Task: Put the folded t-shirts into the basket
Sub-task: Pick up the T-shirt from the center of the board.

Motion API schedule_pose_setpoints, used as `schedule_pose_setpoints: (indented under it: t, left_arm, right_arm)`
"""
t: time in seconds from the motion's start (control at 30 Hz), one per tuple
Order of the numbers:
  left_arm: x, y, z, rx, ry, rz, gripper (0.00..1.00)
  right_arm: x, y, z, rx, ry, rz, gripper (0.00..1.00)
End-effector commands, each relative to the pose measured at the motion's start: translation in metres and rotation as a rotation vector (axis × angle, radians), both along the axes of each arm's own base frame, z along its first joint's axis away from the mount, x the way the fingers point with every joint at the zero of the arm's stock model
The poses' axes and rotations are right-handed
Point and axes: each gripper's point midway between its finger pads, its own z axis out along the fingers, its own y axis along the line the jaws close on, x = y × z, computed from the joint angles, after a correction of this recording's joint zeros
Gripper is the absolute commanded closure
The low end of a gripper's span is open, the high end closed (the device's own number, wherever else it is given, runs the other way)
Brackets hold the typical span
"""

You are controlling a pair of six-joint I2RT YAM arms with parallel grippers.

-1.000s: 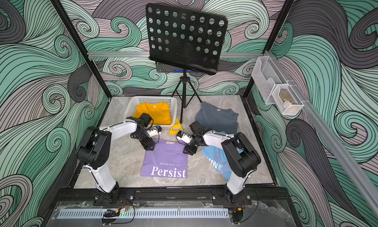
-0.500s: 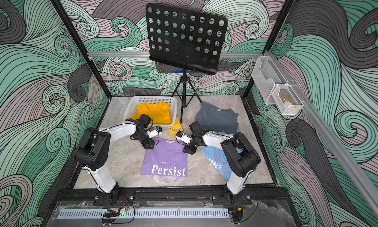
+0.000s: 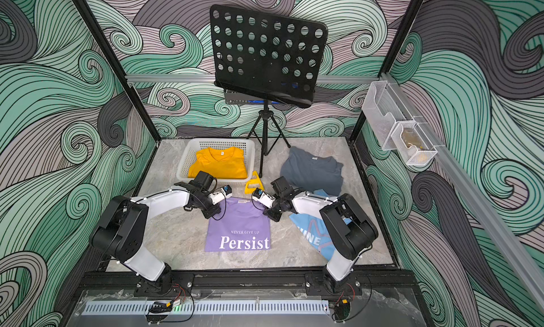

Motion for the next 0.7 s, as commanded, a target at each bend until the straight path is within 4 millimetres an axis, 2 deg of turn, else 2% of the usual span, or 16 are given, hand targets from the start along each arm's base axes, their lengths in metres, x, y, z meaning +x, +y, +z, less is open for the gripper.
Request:
schedule_pose_setpoints:
  t: [0.0, 0.07, 0.17, 0.3, 0.43, 0.57, 0.67]
  left_arm:
    - [-0.006, 0.001, 0.007, -0.001, 0.019, -0.009, 1.0]
    - [-0.009, 0.001, 0.017, -0.005, 0.026, -0.013, 1.0]
    - [-0.016, -0.001, 0.044, -0.022, 0.029, -0.027, 1.0]
    - [-0.024, 0.002, 0.097, -0.044, 0.022, -0.028, 1.0]
    - [-0.032, 0.014, 0.16, -0.043, -0.058, -0.025, 1.0]
    - [-0.028, 0.03, 0.211, 0.002, -0.169, -0.012, 1.0]
    - [-0.015, 0.044, 0.243, 0.049, -0.25, 0.021, 1.0]
  right_arm:
    - [0.001, 0.008, 0.022, 0.07, -0.061, 0.022, 1.0]
    - [-0.001, 0.008, 0.035, 0.098, -0.097, 0.036, 1.0]
    - [-0.003, 0.013, 0.063, 0.156, -0.157, 0.067, 1.0]
    - [-0.002, 0.023, 0.113, 0.233, -0.23, 0.111, 1.0]
    - [0.0, 0.035, 0.171, 0.331, -0.289, 0.14, 1.0]
    - [0.006, 0.05, 0.223, 0.42, -0.34, 0.157, 1.0]
    - [0.019, 0.062, 0.255, 0.457, -0.377, 0.135, 1.0]
